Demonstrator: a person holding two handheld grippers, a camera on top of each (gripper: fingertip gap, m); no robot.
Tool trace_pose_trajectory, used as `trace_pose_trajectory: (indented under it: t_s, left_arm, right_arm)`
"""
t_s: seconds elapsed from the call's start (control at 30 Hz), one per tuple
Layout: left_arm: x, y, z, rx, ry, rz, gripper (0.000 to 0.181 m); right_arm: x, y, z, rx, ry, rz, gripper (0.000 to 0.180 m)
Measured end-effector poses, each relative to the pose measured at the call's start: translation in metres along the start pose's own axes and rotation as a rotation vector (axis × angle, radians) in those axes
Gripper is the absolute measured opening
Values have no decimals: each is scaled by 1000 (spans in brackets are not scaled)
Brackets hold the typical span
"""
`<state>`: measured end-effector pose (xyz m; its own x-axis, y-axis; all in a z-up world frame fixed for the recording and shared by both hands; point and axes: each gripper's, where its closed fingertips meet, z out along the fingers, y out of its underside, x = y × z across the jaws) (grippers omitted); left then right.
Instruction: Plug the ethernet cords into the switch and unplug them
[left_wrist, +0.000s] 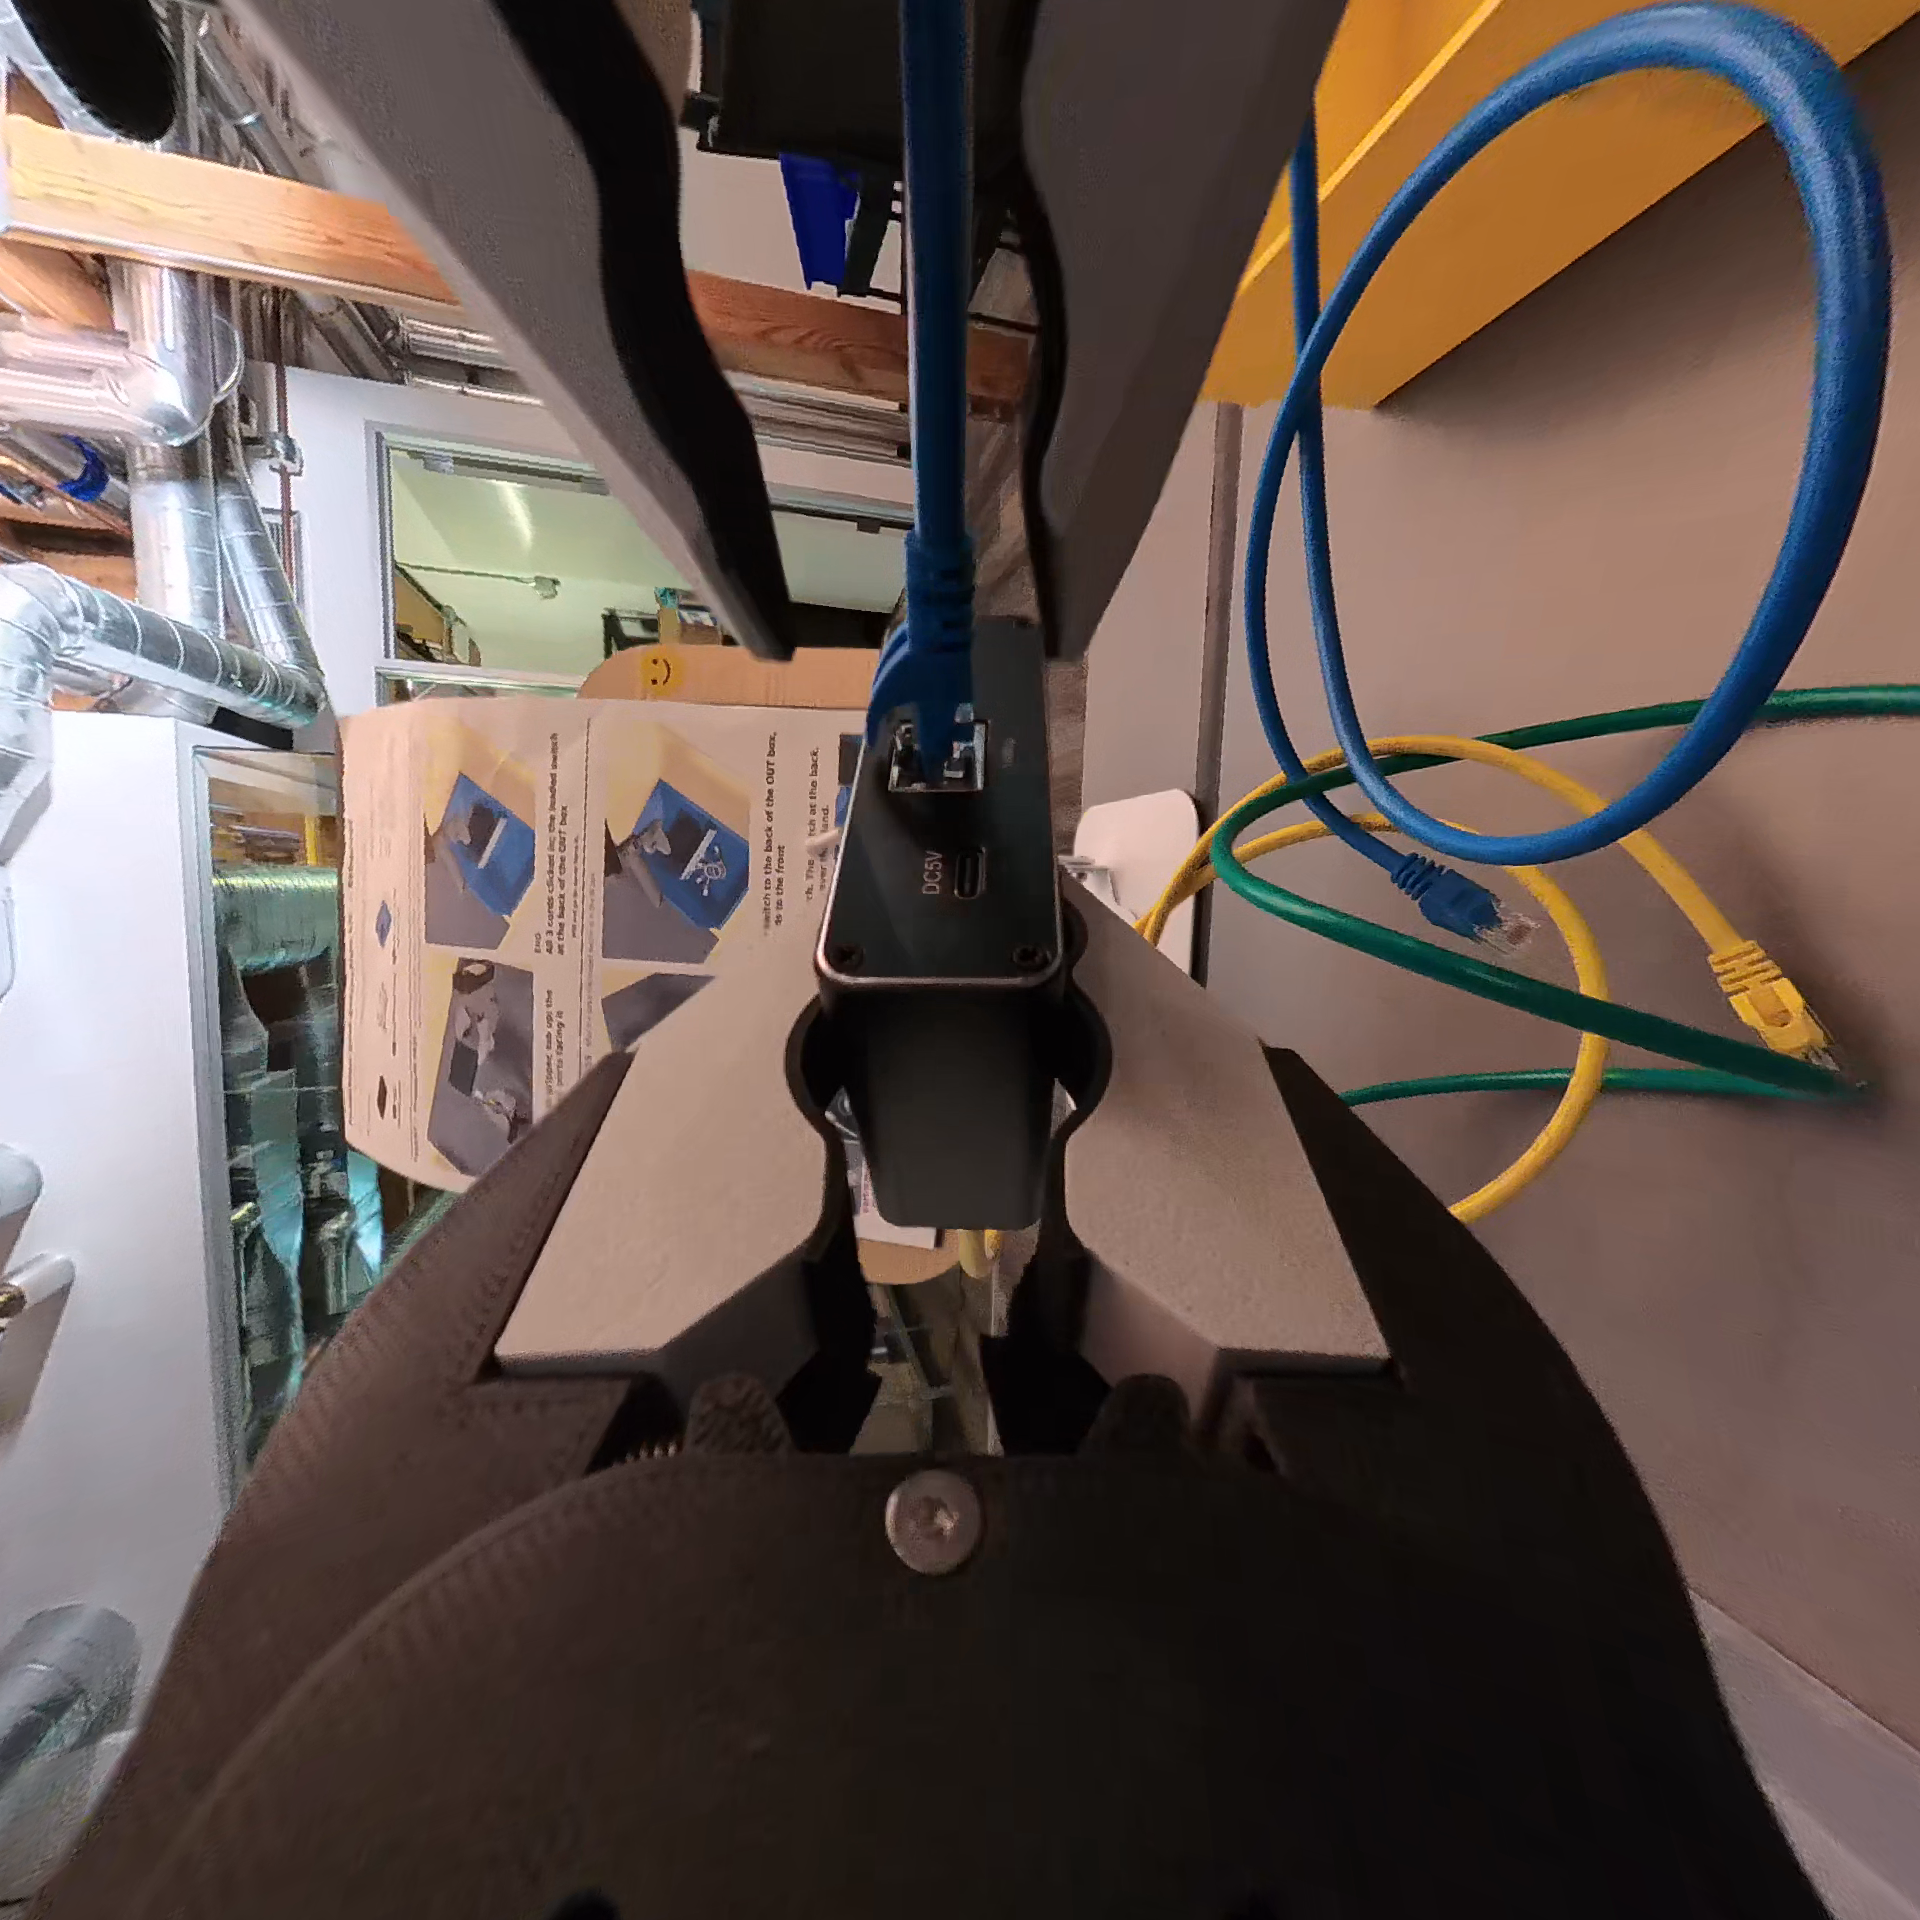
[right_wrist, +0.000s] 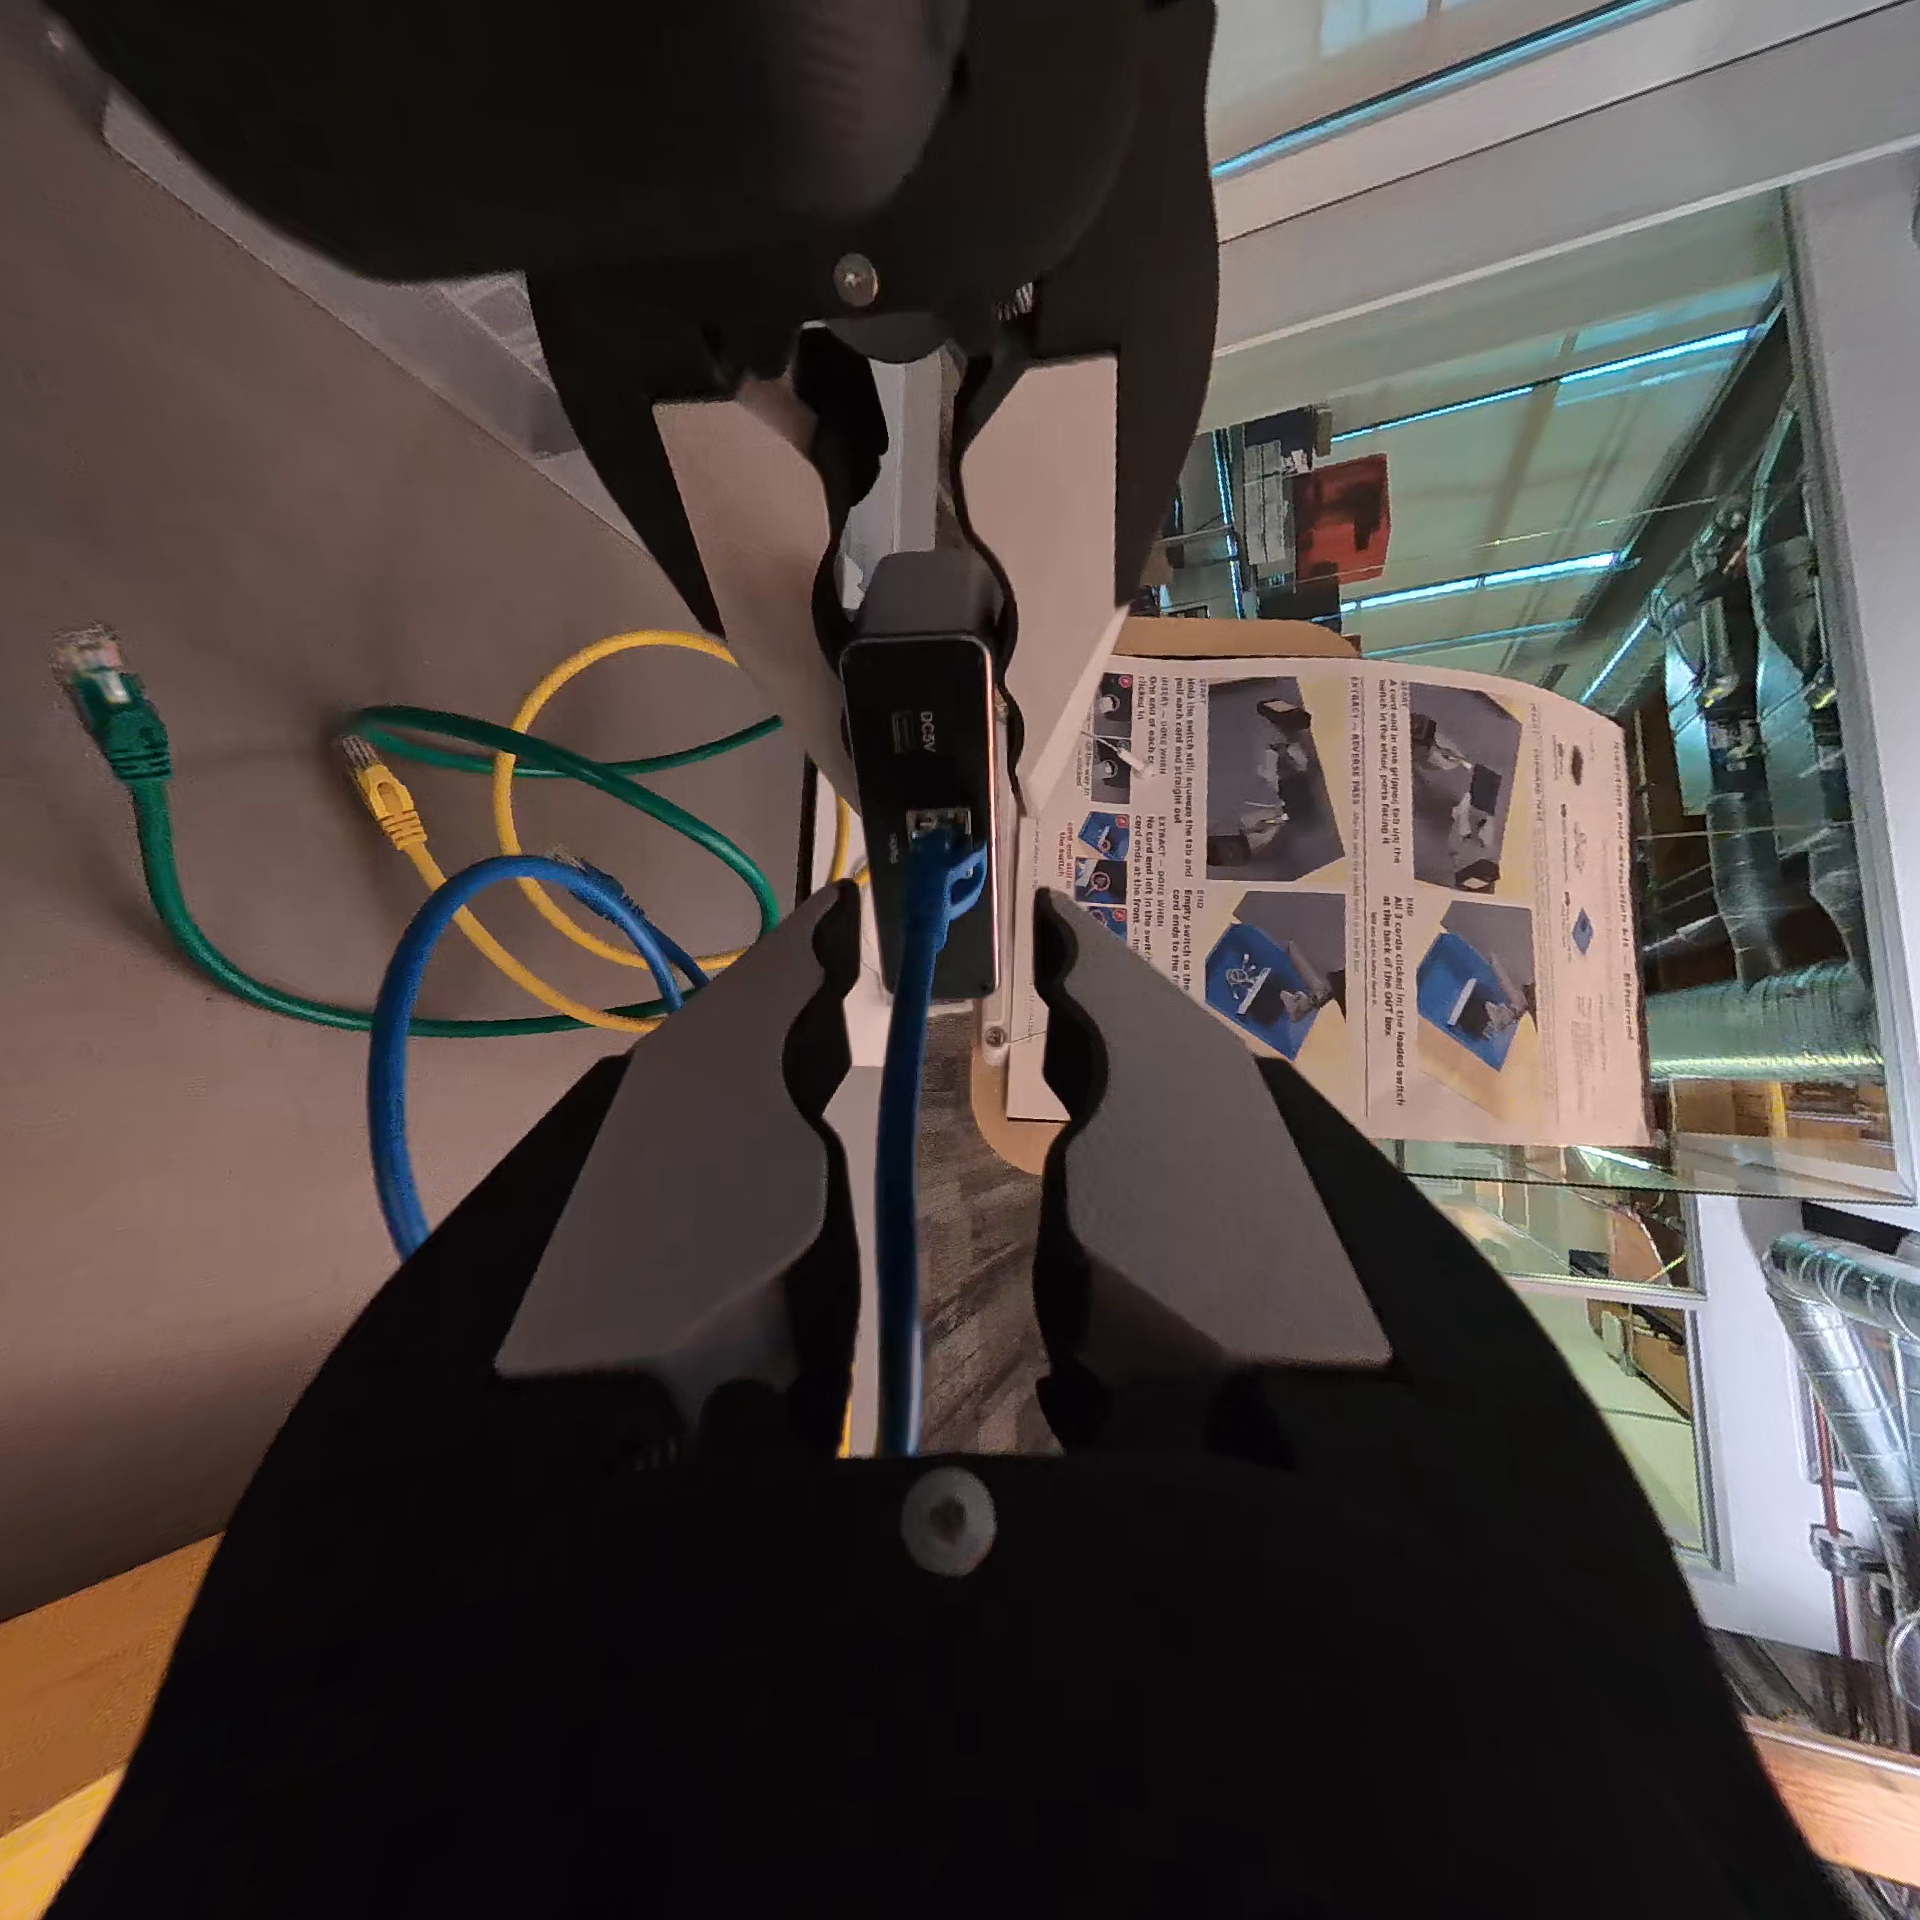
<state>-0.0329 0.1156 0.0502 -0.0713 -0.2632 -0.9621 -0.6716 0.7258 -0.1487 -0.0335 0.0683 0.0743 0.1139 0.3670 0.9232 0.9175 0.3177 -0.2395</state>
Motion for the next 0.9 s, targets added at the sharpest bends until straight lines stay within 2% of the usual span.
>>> trace_pose_trajectory:
  t_s: [0.33, 0.73, 0.9]
  left_arm:
    - [4, -9, 0, 12, 6, 22, 33]
    - [-7, -14, 1, 28, -47, -8, 33]
    - [-2, -13, 9, 22, -21, -21, 35]
  right_arm:
    - [-6, -2, 3, 30, -20, -22, 17]
    - [0, 0, -3, 16, 22, -15, 15]
    - [-6, 7, 0, -30, -18, 25, 15]
